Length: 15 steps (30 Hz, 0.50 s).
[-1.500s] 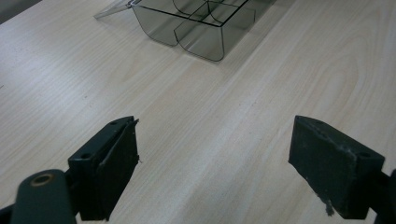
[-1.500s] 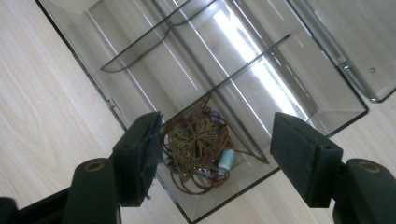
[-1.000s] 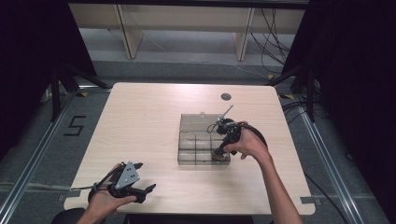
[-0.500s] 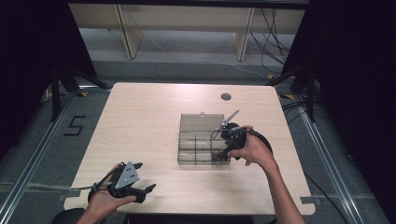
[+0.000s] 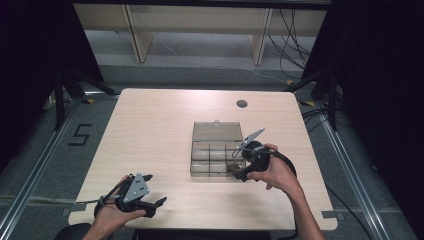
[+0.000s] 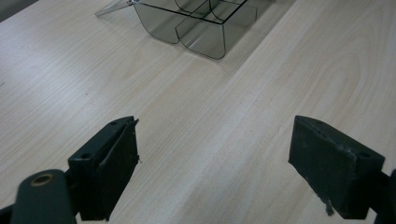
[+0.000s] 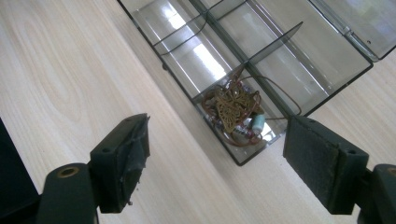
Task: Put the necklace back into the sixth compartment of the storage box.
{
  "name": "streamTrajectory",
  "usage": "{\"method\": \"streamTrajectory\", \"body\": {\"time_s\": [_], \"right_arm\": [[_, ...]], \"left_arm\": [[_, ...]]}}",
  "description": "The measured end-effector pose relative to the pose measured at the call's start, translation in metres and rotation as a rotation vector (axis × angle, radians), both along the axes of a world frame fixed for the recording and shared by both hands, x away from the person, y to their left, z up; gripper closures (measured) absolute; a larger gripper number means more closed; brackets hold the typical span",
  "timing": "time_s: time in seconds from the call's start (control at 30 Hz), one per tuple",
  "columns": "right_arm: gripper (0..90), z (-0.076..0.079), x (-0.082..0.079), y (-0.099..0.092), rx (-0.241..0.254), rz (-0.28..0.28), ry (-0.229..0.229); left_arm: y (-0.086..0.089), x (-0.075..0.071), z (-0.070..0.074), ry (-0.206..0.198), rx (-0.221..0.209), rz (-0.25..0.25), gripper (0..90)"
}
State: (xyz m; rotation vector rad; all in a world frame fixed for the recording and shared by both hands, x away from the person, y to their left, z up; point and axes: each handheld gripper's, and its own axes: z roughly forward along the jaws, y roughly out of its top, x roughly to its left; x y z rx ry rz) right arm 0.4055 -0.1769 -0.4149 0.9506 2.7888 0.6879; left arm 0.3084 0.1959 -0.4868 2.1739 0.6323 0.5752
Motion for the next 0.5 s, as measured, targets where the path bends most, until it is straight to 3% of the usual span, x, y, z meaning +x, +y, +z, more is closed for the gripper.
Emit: {"method": "streamTrajectory", "body": {"time_s": [0.17, 0.2, 0.23, 0.37, 0.43, 0.5], "right_arm": [[21.5, -0.002, -0.009, -0.004, 0.020, -0.021, -0.023], [21.5, -0.002, -0.012, -0.005, 0.023, -0.052, 0.000], [21.2, -0.002, -0.013, -0.005, 0.017, -0.065, -0.008], [20.9, -0.007, -0.013, -0.008, 0.038, -0.037, -0.027], [20.8, -0.008, -0.016, -0.009, 0.029, -0.065, -0.026], [20.8, -0.009, -0.016, -0.009, 0.044, -0.051, -0.022]], "left_arm": [[0.000, 0.000, 0.000, 0.002, -0.006, -0.003, 15.1], [0.000, 0.000, 0.000, -0.001, -0.001, -0.001, 15.1], [0.000, 0.000, 0.000, -0.001, -0.001, -0.001, 15.1], [0.000, -0.001, 0.000, 0.003, -0.012, 0.008, 15.1], [0.000, -0.001, 0.000, 0.003, -0.015, 0.009, 15.1], [0.000, -0.001, 0.000, 0.003, -0.016, 0.009, 15.1]]}}
